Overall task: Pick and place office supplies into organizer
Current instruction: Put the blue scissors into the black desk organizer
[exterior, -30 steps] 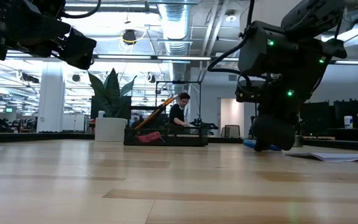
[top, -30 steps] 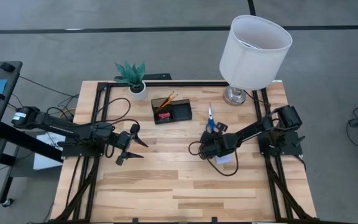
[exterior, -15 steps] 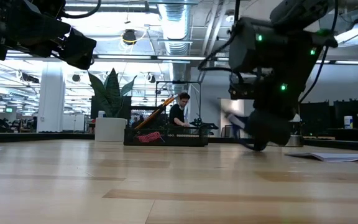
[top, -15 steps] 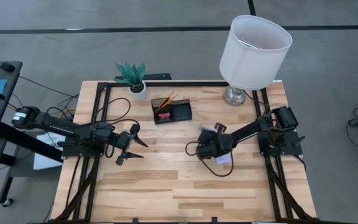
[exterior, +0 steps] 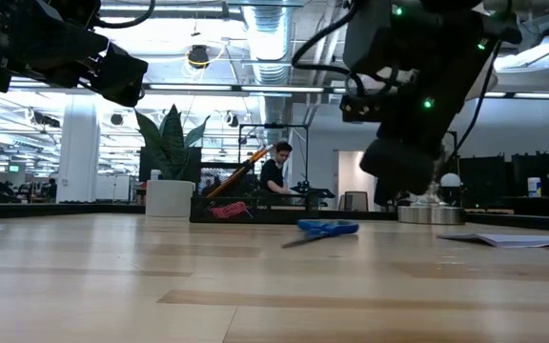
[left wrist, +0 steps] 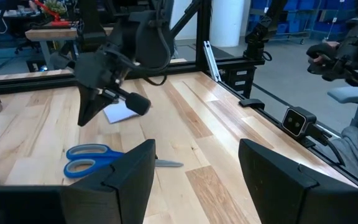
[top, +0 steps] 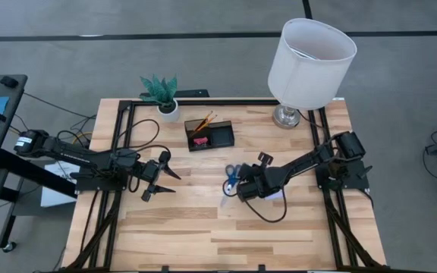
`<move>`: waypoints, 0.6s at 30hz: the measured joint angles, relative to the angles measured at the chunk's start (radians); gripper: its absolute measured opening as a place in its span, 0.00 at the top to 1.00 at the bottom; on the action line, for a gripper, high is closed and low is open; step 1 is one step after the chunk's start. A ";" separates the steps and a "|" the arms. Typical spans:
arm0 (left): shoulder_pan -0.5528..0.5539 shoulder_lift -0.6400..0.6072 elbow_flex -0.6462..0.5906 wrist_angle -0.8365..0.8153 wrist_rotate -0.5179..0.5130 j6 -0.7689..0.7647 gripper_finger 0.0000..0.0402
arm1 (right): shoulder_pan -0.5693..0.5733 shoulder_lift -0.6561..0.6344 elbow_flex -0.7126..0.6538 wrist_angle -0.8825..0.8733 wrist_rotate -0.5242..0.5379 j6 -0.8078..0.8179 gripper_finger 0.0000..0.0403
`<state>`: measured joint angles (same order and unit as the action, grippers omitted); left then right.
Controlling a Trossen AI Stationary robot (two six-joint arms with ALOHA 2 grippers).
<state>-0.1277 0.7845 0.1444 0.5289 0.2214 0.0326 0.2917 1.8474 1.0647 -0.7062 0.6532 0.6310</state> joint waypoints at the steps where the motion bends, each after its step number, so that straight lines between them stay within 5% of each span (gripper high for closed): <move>1: 0.000 0.000 0.000 0.000 0.000 0.000 0.44 | 0.001 0.000 0.005 0.000 0.001 0.014 1.00; 9: 0.000 0.000 0.000 0.000 0.000 -0.001 0.44 | -0.030 -0.001 0.083 0.021 -0.021 0.207 1.00; 18: 0.000 0.000 0.000 0.000 0.021 -0.020 0.44 | -0.136 -0.002 0.121 0.075 -0.309 0.200 0.78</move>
<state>-0.1276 0.7845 0.1444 0.5289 0.2422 0.0127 0.1558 1.8451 1.1858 -0.6312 0.3444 0.8309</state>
